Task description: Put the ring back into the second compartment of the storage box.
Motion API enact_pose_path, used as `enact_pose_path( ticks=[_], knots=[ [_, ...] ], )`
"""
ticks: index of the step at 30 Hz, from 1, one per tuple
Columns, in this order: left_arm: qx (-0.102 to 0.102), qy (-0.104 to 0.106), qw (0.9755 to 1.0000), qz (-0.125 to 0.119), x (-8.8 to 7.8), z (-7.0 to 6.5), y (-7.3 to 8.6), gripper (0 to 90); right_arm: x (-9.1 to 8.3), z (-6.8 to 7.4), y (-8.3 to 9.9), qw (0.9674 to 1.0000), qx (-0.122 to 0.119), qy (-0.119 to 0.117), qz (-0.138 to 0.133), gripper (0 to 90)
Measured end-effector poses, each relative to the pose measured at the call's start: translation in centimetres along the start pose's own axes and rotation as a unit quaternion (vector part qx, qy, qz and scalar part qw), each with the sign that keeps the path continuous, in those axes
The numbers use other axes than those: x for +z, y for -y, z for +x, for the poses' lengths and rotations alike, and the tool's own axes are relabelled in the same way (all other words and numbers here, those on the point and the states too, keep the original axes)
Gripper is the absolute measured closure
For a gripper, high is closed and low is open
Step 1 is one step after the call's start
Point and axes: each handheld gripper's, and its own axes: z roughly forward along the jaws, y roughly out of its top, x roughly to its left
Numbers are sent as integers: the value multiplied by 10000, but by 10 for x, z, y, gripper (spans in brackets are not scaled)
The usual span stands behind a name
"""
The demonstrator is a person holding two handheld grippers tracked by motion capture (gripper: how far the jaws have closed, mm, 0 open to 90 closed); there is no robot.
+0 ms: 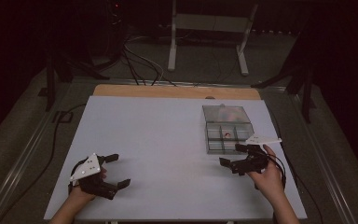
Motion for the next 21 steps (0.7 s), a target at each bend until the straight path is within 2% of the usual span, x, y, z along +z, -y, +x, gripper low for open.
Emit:
enact_pose_path(
  ticks=[4,7,10,13,21],
  knots=[
    [8,5,10000,5,0,0,0,9,2,1,13,9998,15,-57,213,0],
    [-1,4,10000,5,0,0,0,9,2,2,22,9997,-85,-92,230,0],
    [15,9,10000,13,0,0,0,10,2,1,30,9995,-77,-141,260,0],
    [21,12,10000,17,0,-1,0,10,1,2,38,9994,-120,-92,322,0],
    [33,14,10000,46,1,0,0,10,1,0,45,9991,-95,-71,408,0]
  ],
)
